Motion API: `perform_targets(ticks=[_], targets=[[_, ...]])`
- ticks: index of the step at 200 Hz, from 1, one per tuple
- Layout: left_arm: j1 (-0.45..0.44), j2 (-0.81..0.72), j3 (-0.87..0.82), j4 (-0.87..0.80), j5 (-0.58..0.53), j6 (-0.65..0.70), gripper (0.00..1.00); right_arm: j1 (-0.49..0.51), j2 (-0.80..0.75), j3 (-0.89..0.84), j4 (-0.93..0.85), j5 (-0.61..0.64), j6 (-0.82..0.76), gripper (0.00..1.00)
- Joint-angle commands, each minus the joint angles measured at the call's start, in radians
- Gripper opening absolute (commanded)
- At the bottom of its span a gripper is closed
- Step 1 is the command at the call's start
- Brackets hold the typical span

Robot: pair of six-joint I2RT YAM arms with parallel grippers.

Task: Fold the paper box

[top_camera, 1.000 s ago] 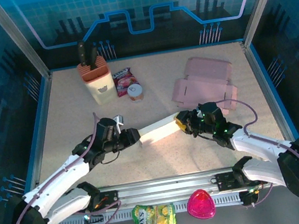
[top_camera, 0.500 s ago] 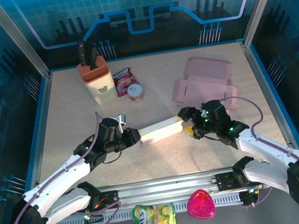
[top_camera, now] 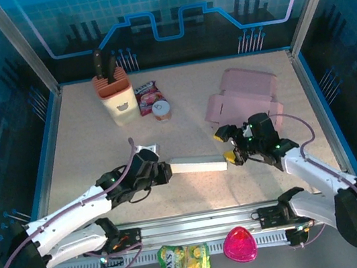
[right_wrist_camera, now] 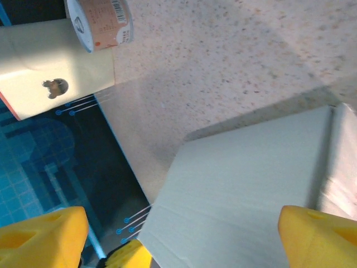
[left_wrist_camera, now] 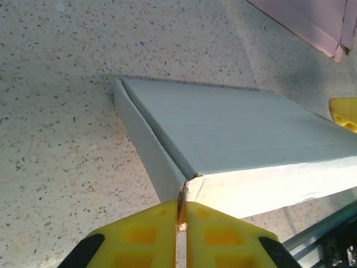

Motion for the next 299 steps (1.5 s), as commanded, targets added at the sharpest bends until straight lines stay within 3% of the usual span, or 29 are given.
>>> perform_targets(ticks=[1, 61, 90, 134, 154, 173, 241, 299], targets=[[-0.025, 0.029, -0.030, 0.015, -0.075, -0.009, 0.12, -0.009, -0.102, -0.034, -0.136, 0.052, -0.085, 0.88], [-0.039, 0.112, -0.089, 0.129, -0.061, -0.053, 0.14, -0.011, -0.063, -0.060, -0.221, 0.059, -0.304, 0.79], [-0.039, 0.100, -0.084, 0.114, -0.055, -0.061, 0.20, 0.007, -0.076, -0.073, -0.253, 0.100, -0.368, 0.72], [-0.061, -0.069, -0.039, 0.069, -0.008, -0.023, 0.44, 0.075, 0.006, -0.034, -0.291, 0.163, -0.484, 0.62], [-0.062, -0.128, -0.080, 0.202, 0.122, 0.035, 0.48, 0.101, 0.064, -0.036, -0.247, 0.166, -0.485, 0.59], [-0.061, -0.167, -0.115, 0.242, 0.154, 0.042, 0.48, 0.131, 0.122, -0.029, -0.201, 0.166, -0.479, 0.57], [-0.061, -0.373, -0.183, 0.108, 0.084, 0.024, 0.46, 0.283, 0.320, 0.038, -0.043, 0.190, -0.392, 0.35], [-0.061, -0.525, -0.146, -0.057, -0.007, 0.033, 0.44, 0.443, 0.627, 0.263, 0.153, 0.241, -0.242, 0.22]])
